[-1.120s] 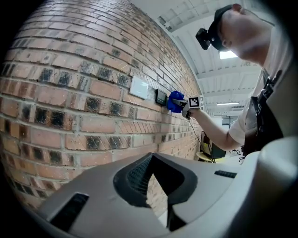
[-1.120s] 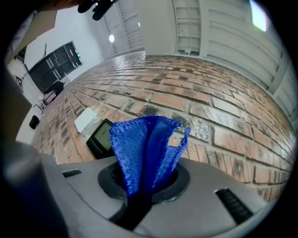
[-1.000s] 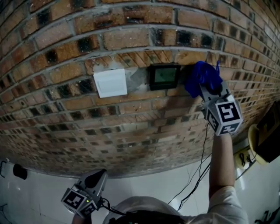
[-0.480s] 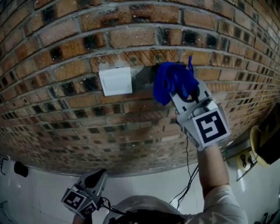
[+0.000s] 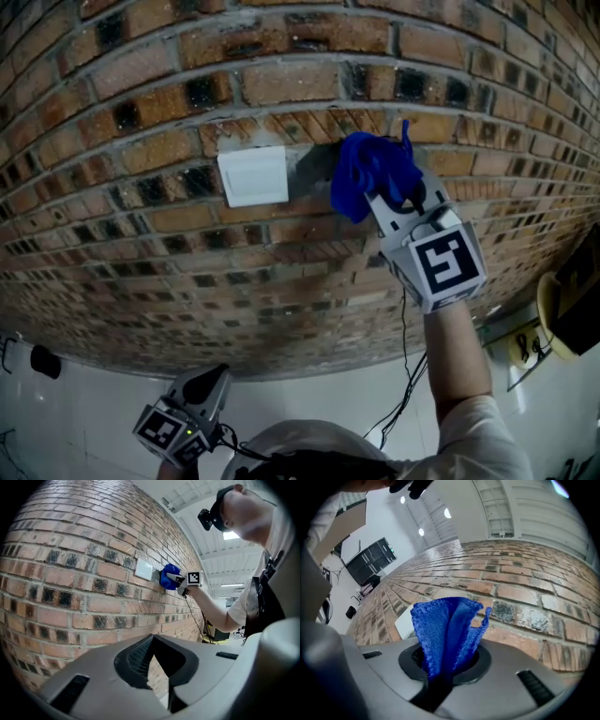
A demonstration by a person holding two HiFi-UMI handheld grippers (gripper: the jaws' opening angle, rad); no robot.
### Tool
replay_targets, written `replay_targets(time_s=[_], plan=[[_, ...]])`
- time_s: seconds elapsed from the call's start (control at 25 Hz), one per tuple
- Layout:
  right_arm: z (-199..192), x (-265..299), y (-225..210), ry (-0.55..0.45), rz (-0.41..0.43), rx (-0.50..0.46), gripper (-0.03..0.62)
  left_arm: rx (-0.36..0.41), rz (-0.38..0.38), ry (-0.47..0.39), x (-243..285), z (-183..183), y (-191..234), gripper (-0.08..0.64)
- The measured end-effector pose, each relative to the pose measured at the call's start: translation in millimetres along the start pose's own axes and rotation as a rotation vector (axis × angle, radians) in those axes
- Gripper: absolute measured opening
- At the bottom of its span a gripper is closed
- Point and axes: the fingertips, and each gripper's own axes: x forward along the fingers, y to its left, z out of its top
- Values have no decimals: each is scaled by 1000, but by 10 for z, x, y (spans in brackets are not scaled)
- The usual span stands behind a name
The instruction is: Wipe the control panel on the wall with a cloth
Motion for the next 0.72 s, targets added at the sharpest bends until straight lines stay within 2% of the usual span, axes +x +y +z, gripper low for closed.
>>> replay_targets(time_s=[0.12,0.4,0.56,0.72], plan=[[-116,-169,-311,20,-54,-44,89,3,-16,3,47,4,-33,3],[-557,-573,-1004,133,-225,-40,89,16,-40,12,133,26,-66,3],[-683,-589,-1100,137,-226,-12,91,20,-44,21,142,15,-95,3],[-368,-622,-886,78,-204,-23,89,19,-47,18,114,9,-116,3]])
